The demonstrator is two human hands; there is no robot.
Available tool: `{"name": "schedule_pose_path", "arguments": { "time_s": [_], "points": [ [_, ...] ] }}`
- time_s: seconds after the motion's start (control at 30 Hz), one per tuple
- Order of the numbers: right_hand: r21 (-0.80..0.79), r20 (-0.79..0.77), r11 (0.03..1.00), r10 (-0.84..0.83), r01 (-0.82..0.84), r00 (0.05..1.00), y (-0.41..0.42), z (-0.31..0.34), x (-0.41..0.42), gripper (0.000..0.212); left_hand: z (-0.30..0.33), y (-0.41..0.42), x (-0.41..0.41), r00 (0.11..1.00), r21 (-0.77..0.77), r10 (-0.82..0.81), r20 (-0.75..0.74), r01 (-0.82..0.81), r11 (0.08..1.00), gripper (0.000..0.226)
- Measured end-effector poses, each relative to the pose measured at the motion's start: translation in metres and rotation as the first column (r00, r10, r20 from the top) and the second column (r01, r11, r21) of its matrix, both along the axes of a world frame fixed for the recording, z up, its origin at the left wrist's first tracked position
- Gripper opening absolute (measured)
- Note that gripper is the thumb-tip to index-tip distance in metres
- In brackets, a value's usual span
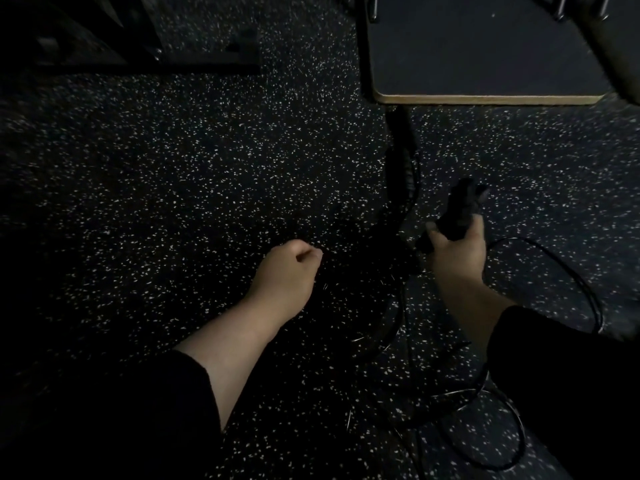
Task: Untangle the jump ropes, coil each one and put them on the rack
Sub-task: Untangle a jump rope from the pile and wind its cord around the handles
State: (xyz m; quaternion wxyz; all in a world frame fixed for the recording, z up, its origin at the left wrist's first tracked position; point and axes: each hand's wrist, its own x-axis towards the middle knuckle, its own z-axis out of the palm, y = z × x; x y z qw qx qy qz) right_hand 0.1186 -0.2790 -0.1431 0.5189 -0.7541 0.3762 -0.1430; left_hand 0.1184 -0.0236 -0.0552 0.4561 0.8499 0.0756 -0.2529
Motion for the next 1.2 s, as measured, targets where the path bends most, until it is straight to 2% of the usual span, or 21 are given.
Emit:
{"name": "schedule_pose_path", "arguments": {
  "time_s": [0.07, 0.13, 0.17, 0.23, 0.3, 0.47, 0.57, 0.63, 0.7, 0.77, 0.83, 0.93, 1.07, 1.2],
  "points": [
    [0.090, 0.054, 0.994, -0.067, 0.062, 0.996, -0.002, 0.033, -0.008, 0.049, 0.013, -0.002, -0.003, 1.000, -0.001, 0.004, 0.017, -0.004, 1.000, 0.017],
    [0.139, 0.089, 0.990, -0.043, 0.030, 0.995, -0.003, 0.074, -0.015, 0.059, 0.031, -0.005, -0.005, 0.999, -0.013, 0.018, 0.051, -0.018, 1.000, 0.018],
    [0.168, 0.100, 0.986, -0.002, -0.015, 0.995, -0.003, 0.096, -0.018, 0.055, 0.043, -0.007, -0.008, 0.997, -0.028, 0.032, 0.072, -0.030, 0.999, 0.018],
    [0.216, 0.138, 0.968, 0.101, -0.130, 0.985, -0.001, 0.140, -0.026, 0.030, 0.071, -0.014, -0.012, 0.990, -0.073, 0.047, 0.131, -0.038, 0.997, 0.017],
    [0.230, 0.197, 0.941, 0.204, -0.247, 0.959, 0.007, 0.187, -0.039, 0.015, 0.104, -0.022, -0.019, 0.983, -0.100, 0.037, 0.181, -0.019, 0.995, 0.016],
    [0.234, 0.372, 0.870, 0.333, -0.435, 0.866, 0.021, 0.300, -0.077, 0.010, 0.185, -0.030, -0.045, 0.958, -0.179, 0.033, 0.284, 0.019, 0.984, 0.018],
    [0.275, 0.485, 0.789, 0.380, -0.550, 0.788, 0.029, 0.364, -0.106, 0.011, 0.235, -0.028, -0.073, 0.942, -0.230, -0.051, 0.331, 0.133, 0.964, 0.044],
    [0.274, 0.516, 0.752, 0.411, -0.599, 0.752, 0.039, 0.404, -0.126, 0.009, 0.271, -0.030, -0.095, 0.924, -0.265, -0.130, 0.360, 0.235, 0.935, 0.051],
    [0.275, 0.524, 0.732, 0.429, -0.623, 0.736, 0.050, 0.438, -0.145, 0.009, 0.306, -0.032, -0.117, 0.912, -0.334, -0.176, 0.371, 0.307, 0.891, 0.043],
    [0.259, 0.508, 0.745, 0.437, -0.615, 0.743, 0.060, 0.464, -0.161, 0.023, 0.336, -0.034, -0.137, 0.927, -0.464, -0.148, 0.344, 0.305, 0.832, 0.037],
    [0.253, 0.486, 0.744, 0.455, -0.618, 0.746, 0.068, 0.488, -0.178, 0.039, 0.359, -0.033, -0.152, 0.944, -0.557, -0.111, 0.311, 0.276, 0.783, 0.042],
    [0.277, 0.500, 0.684, 0.498, -0.675, 0.709, 0.079, 0.519, -0.203, 0.053, 0.391, -0.029, -0.172, 0.932, -0.549, -0.130, 0.339, 0.308, 0.777, 0.048],
    [0.226, 0.480, 0.650, 0.574, -0.726, 0.663, 0.094, 0.549, -0.232, 0.054, 0.421, -0.021, -0.199, 0.937, -0.610, -0.052, 0.345, 0.266, 0.747, 0.035],
    [0.140, 0.310, 0.653, 0.685, -0.744, 0.659, 0.098, 0.561, -0.253, 0.047, 0.435, -0.013, -0.227, 0.945, -0.624, -0.002, 0.326, 0.217, 0.751, 0.032]
  ]
}}
